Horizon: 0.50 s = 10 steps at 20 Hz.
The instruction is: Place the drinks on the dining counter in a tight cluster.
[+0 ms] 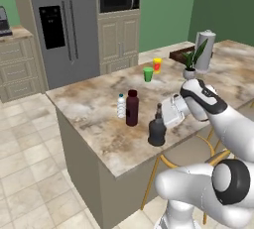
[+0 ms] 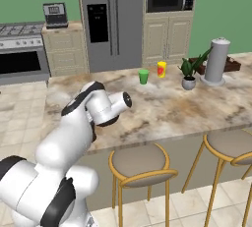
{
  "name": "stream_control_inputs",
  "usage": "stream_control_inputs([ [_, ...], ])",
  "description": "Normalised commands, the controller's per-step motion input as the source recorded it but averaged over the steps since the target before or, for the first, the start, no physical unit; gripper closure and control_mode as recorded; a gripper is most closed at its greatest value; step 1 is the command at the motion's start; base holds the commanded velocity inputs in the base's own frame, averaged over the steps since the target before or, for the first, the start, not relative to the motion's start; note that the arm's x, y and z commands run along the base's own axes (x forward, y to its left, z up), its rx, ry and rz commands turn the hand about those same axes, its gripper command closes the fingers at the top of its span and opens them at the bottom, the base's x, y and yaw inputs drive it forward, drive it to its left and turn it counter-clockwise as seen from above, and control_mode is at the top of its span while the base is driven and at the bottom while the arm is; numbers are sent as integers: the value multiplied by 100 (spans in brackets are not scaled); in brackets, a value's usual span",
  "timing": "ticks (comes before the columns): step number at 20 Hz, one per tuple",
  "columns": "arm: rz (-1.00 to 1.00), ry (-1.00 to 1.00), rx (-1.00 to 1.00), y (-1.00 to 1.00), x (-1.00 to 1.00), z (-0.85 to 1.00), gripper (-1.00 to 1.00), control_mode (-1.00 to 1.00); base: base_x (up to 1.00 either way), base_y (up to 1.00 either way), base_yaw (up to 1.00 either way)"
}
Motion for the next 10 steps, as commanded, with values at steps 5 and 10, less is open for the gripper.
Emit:
stream_control_inputs([
  [5,-6,0,-2,0,44,-6,100,-100,0,0,0],
  [10,-8,0,0,0,49,0,100,-100,0,0,0],
])
